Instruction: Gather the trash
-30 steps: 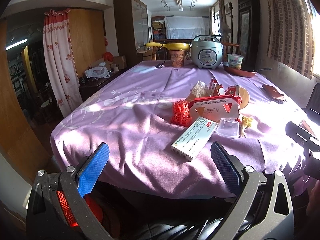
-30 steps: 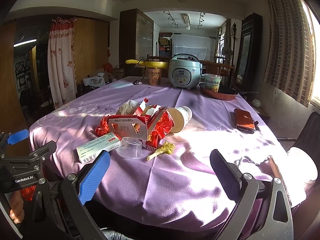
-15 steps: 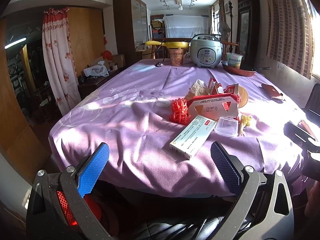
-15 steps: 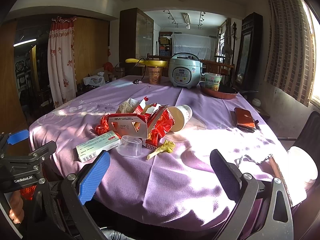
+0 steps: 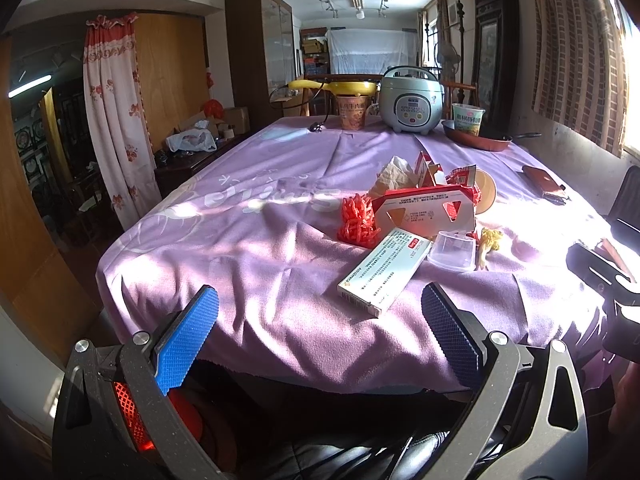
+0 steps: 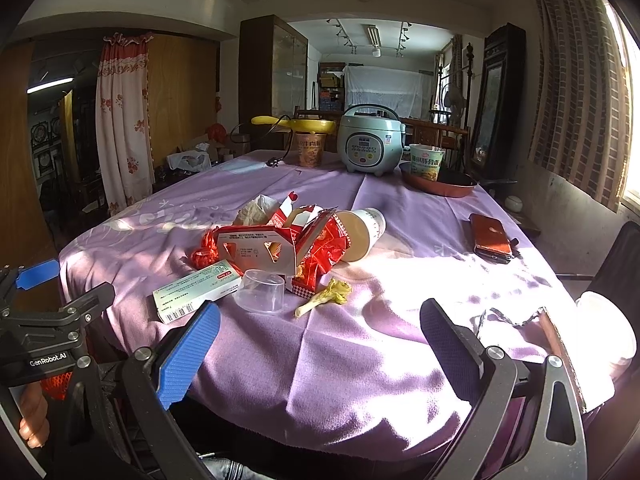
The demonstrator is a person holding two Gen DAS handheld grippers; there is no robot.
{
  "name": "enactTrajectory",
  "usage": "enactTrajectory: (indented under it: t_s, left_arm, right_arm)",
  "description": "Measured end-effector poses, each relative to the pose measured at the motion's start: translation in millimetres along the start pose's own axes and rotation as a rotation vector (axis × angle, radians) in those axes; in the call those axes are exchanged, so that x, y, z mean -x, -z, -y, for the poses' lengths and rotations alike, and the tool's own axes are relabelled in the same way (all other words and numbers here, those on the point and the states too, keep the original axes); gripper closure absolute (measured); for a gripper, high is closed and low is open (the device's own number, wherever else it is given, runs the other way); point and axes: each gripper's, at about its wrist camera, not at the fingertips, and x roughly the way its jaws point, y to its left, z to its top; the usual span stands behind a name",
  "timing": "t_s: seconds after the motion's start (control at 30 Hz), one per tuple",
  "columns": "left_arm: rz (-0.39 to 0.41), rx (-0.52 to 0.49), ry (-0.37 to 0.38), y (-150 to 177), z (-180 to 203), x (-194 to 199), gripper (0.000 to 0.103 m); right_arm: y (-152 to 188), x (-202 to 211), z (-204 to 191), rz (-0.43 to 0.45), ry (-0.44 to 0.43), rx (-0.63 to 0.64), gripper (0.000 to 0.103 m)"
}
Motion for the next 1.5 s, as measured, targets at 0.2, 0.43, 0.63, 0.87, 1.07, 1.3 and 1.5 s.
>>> enactTrajectory:
  t_s: [0.2, 0.43, 0.63, 0.87, 1.07, 1.3, 1.5]
  left_arm:
    - [-0.003, -0.004, 0.000, 2.8, 2.9, -0.2, 0.006]
    - [-0.006, -0.004, 0.002, 5.4, 5.5, -0.5, 0.006]
    - [-0.027, 0.006, 0.019, 9.0, 5.6, -2.7, 0.006]
    - [-0.078, 0.039, 0.052, 6.3, -6.7, -18.4, 0.006]
    - [-0.108, 0.016, 0.073, 1.4, -2.0, -42.8, 0.006]
    - [-0.115, -0.065, 0.116, -5.6, 15.8, -77.0, 0.006]
    - [-0.140, -0.082, 0.167, -5.3, 25.0, -100.8, 0.006]
  right_arm:
    - [0.5, -0.3, -0.3, 0.000, 0.001, 0.001, 0.005]
    - [2.9, 0.0, 0.1, -0.001, 0.000, 0.001, 0.005]
    - [7.7, -1.5, -1.2, -0.003, -0.003, 0.002, 0.005]
    - [5.1, -1.9, 11.3, 0.002, -0.005, -0.035, 0.005]
    - [0.6, -13.5, 38.9, -0.016, -0.027, -0.119, 0.005]
    - [0.7, -33.7, 50.4, -0.057, -0.076, -0.164, 0.005]
    - [3.3, -54.0, 50.7, -0.095, -0.112, -0.169, 0.005]
